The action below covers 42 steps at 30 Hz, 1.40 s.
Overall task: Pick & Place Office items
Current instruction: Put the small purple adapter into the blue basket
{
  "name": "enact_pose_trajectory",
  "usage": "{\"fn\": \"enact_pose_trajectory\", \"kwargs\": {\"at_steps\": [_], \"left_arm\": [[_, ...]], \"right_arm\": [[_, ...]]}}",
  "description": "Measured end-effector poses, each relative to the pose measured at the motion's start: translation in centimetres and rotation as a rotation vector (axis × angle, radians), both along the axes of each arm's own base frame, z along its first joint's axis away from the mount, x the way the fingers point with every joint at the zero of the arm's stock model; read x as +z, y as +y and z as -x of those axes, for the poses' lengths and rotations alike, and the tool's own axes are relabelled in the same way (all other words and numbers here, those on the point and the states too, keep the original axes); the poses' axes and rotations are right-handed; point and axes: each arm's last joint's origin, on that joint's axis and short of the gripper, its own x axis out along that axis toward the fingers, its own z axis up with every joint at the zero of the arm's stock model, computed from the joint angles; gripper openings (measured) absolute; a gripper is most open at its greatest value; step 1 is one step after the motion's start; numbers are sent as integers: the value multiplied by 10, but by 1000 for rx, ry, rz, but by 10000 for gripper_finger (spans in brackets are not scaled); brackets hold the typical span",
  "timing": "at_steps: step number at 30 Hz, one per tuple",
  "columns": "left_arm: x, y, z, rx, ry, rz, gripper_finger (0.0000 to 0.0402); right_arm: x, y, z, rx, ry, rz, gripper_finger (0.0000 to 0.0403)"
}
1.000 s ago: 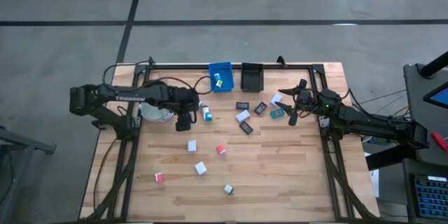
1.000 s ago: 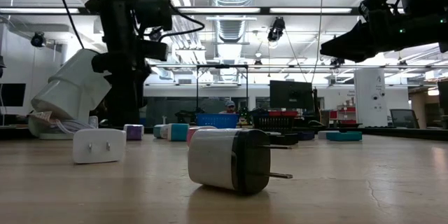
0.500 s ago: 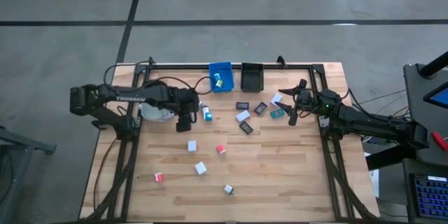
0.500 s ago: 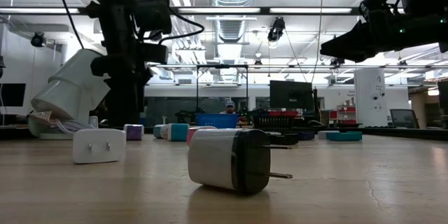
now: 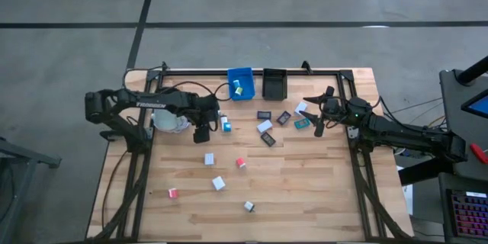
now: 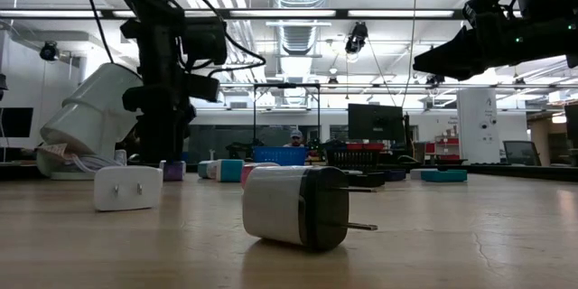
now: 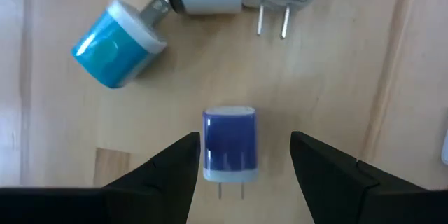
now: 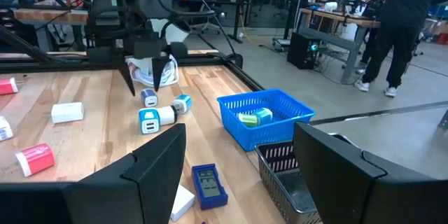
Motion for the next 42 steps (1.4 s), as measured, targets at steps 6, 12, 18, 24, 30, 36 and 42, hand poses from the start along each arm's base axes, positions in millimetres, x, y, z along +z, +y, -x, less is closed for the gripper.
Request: {"fn": "enact_pose_trajectory", "kwargs": {"at_steps": [6, 12, 18, 24, 30, 36, 42], "left_arm": [[-7, 1, -3, 1, 8, 29, 227], [-17, 1, -6, 17, 34, 55, 227], [-24, 1, -7, 25, 57, 67, 223], [-26, 2, -8, 28, 51, 73, 222], [-26, 2, -9, 32, 48, 74, 222], [-26, 2, -9, 58, 43, 79, 197], [-26, 3, -8, 74, 47, 69, 140]], "right_arm": [[0, 0, 0, 0, 0, 0, 256], [0, 0, 0, 0, 0, 0, 256], [0, 0, 0, 0, 0, 0, 256], [0, 0, 0, 0, 0, 0, 256], [0, 0, 0, 0, 0, 0, 256], [0, 0, 0, 0, 0, 0, 256], [0, 0, 0, 0, 0, 0, 256]]}}
